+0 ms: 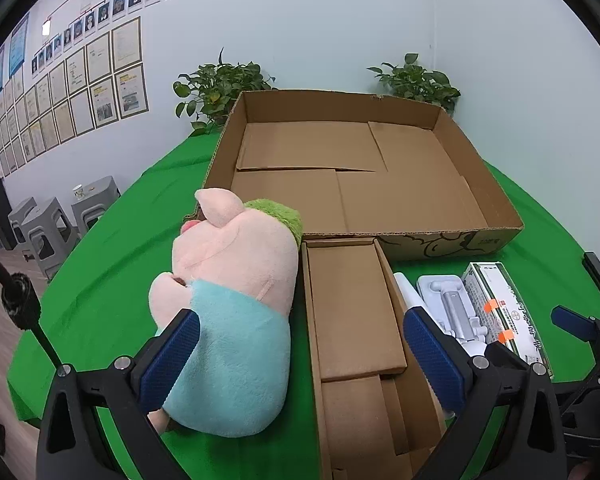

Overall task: Organize objects
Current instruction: 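Move both tools toward the plush pig beside the cardboard box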

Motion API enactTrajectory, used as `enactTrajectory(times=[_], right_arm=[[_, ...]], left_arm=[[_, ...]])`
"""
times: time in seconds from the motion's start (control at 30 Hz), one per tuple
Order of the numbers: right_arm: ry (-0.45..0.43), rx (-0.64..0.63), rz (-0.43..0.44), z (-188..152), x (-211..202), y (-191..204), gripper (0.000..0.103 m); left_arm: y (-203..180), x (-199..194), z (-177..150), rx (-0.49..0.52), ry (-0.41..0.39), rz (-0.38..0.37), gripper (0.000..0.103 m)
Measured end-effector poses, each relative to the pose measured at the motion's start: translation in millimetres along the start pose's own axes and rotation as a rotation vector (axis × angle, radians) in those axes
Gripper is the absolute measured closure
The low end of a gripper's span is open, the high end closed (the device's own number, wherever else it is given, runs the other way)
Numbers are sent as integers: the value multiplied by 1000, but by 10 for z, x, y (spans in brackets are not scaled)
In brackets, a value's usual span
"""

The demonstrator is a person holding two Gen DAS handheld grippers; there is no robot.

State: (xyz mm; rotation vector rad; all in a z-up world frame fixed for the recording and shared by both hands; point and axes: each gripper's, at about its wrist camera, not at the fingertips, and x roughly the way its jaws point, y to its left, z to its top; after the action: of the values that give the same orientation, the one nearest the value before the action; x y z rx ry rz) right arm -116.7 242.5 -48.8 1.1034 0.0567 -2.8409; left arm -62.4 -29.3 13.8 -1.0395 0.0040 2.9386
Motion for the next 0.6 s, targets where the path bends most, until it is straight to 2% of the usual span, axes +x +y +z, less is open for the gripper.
enactTrajectory(times=[0.6], right_arm=[[10,7,2,8,28,15,0]], left_arm=[[-26,71,-5,10,7,-25,0]])
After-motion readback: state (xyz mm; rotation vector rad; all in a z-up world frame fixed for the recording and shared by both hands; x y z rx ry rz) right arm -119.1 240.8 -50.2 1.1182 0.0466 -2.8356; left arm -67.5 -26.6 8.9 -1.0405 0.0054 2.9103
